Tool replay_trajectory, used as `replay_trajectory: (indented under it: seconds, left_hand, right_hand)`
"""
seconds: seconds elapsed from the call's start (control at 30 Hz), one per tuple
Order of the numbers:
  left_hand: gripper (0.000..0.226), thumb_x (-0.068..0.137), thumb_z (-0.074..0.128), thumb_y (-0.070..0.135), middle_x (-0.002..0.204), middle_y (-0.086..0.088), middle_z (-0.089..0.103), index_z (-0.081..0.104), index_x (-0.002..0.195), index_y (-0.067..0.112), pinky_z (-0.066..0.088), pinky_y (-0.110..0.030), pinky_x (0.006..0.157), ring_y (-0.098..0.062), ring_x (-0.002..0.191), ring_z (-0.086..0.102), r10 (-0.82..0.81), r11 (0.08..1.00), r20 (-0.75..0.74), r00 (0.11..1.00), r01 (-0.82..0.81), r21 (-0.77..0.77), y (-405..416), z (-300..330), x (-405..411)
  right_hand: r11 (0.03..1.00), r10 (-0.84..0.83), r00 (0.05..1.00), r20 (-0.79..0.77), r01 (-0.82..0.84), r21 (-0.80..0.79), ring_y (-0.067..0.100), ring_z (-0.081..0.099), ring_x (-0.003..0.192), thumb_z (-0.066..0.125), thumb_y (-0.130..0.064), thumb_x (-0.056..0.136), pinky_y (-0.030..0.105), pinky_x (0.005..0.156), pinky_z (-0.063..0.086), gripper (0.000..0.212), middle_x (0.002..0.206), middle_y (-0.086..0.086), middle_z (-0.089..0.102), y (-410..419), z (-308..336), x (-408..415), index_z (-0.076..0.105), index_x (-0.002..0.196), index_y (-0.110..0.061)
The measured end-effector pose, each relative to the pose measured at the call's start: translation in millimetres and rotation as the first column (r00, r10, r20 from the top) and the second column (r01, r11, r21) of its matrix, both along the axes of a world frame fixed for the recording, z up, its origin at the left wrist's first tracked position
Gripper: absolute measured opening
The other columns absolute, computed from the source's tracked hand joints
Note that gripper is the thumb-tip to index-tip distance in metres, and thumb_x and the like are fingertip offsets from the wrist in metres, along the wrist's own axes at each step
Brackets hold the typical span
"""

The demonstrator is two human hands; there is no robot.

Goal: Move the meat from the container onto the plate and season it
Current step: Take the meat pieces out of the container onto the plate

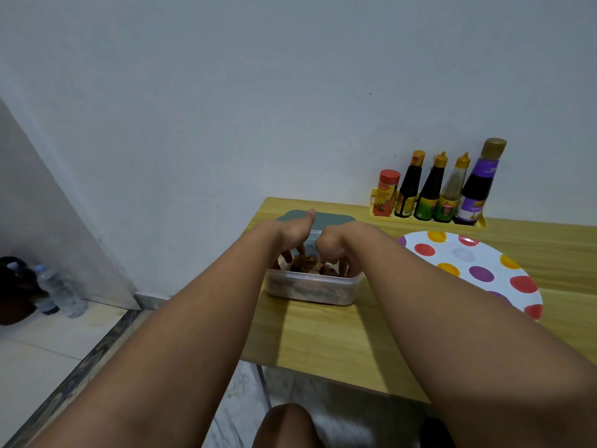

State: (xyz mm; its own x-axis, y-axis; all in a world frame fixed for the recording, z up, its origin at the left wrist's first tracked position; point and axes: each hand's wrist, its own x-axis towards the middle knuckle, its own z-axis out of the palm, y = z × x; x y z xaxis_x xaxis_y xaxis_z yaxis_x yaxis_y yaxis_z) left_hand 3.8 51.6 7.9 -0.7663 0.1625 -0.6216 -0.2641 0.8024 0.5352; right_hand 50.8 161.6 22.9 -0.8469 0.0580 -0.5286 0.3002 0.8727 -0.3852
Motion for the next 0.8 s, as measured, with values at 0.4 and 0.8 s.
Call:
replay_trajectory:
  seconds: [0.4,0.8]
  left_hand:
    - [0.103,0.084,0.015,0.085,0.117,-0.016,0.064,0.062,0.122,0.002,0.043,-0.04,0.09,-0.031,0.098,0.059,0.078,0.986,0.023,0.997,-0.08,0.145,-5.9,-8.4,-4.4]
    - [0.101,0.079,0.022,0.084,0.142,-0.021,0.048,0.054,0.135,0.005,0.039,-0.046,0.111,-0.033,0.124,0.052,0.147,0.973,0.057,0.988,-0.155,0.17,-4.6,-15.6,-6.9]
  right_hand:
    - [0.959,-0.148,0.985,0.085,0.164,-0.233,0.035,0.055,0.121,0.038,0.001,0.097,0.042,0.086,0.05,0.034,0.132,0.022,0.051,6.2,-13.9,-4.1,0.045,0.131,0.002]
    - [0.884,-0.153,0.965,0.212,0.23,-0.407,0.02,0.052,0.063,0.046,-0.004,0.096,0.026,0.056,0.048,0.009,0.087,0.016,0.051,15.3,-21.4,-6.6,0.053,0.101,-0.004]
